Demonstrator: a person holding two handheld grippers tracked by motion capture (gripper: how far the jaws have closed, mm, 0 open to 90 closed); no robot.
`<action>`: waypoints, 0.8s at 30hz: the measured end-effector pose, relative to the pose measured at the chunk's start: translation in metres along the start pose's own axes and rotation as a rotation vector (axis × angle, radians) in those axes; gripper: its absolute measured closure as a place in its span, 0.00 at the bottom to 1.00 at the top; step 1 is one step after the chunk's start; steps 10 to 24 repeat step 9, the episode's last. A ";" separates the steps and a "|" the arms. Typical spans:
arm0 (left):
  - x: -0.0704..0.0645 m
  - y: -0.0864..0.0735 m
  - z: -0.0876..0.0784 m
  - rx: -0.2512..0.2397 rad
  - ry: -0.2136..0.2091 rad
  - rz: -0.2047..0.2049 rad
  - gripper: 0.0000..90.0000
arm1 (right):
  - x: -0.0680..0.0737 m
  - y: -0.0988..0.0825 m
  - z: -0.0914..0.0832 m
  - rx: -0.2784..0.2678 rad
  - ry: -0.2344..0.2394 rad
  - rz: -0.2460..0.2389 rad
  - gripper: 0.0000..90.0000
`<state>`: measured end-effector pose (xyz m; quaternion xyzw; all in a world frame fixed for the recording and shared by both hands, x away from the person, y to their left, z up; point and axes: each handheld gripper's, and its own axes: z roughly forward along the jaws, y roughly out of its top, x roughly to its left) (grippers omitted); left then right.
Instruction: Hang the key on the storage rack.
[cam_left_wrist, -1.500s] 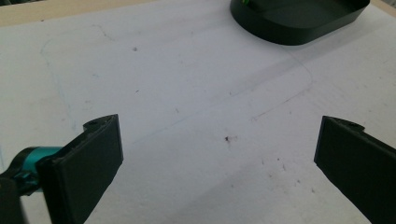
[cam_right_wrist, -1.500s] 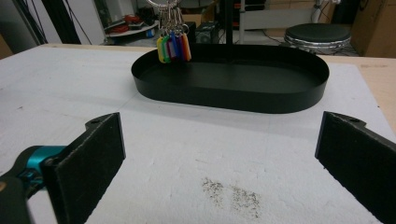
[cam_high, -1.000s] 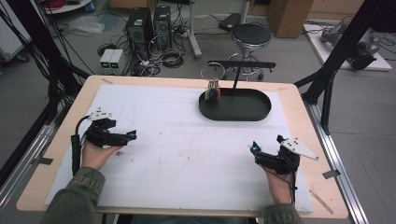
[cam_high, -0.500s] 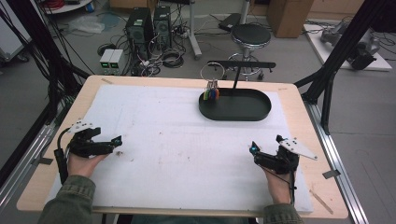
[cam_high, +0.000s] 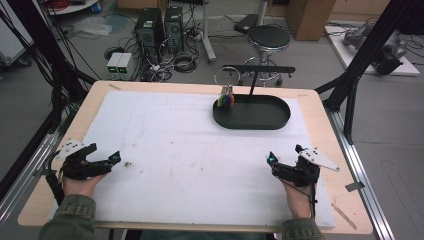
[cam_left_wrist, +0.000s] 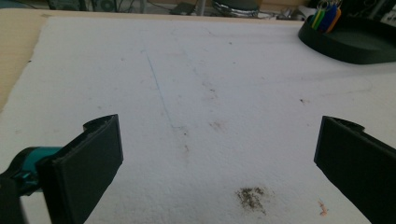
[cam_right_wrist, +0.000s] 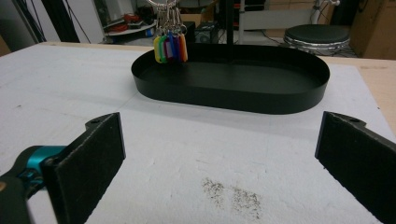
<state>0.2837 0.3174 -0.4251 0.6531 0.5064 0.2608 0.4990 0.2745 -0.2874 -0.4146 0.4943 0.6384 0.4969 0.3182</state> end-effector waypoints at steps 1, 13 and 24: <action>0.001 -0.001 -0.002 -0.002 0.002 -0.004 0.02 | 0.000 0.000 0.000 0.001 0.000 -0.001 0.01; 0.007 -0.005 -0.016 -0.063 0.016 -0.032 0.02 | 0.001 0.000 0.002 0.003 0.003 -0.007 0.01; 0.007 -0.005 -0.016 -0.063 0.016 -0.032 0.02 | 0.001 0.000 0.002 0.003 0.003 -0.007 0.01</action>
